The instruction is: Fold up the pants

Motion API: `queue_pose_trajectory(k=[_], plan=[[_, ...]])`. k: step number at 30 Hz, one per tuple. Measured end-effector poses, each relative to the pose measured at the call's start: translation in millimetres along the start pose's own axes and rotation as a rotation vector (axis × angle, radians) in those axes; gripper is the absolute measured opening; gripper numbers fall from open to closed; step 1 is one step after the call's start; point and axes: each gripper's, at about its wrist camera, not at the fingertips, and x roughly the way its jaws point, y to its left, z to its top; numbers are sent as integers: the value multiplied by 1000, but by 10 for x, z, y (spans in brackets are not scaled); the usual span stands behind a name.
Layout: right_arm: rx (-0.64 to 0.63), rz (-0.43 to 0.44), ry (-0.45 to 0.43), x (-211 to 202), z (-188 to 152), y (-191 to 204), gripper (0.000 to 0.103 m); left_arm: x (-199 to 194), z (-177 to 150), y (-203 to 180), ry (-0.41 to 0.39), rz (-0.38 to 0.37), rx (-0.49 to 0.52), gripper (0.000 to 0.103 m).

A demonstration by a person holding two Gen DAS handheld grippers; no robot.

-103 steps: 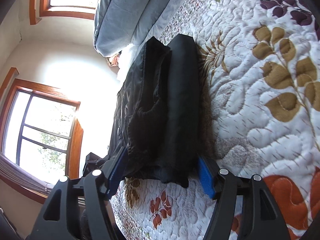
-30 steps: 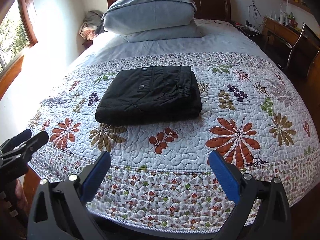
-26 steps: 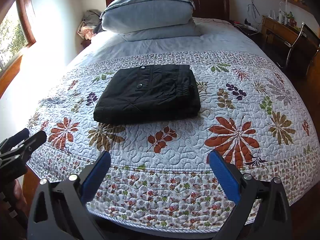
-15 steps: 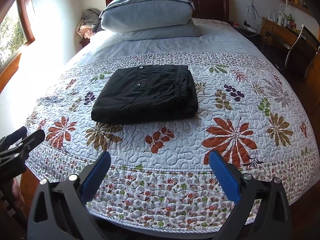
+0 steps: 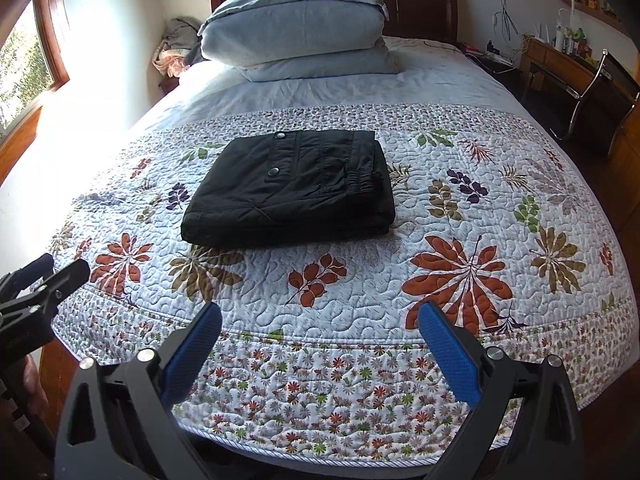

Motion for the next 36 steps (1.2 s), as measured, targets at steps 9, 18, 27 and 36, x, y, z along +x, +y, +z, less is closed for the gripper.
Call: queue_pose_trajectory(k=[9,18,27,36], plan=[[1,-2,3,12,7,-14,99,14,13,-2,3,3,0,100],[-1,-2,5,27,13,-15,99,31,28,-7,3,2,5,100],[4,-2,21,100,6,-14,99,71,31,-22,1,1,17,100],[7,-3,26,120,3,-22,99,91,21,-14,7,-4,12,100]])
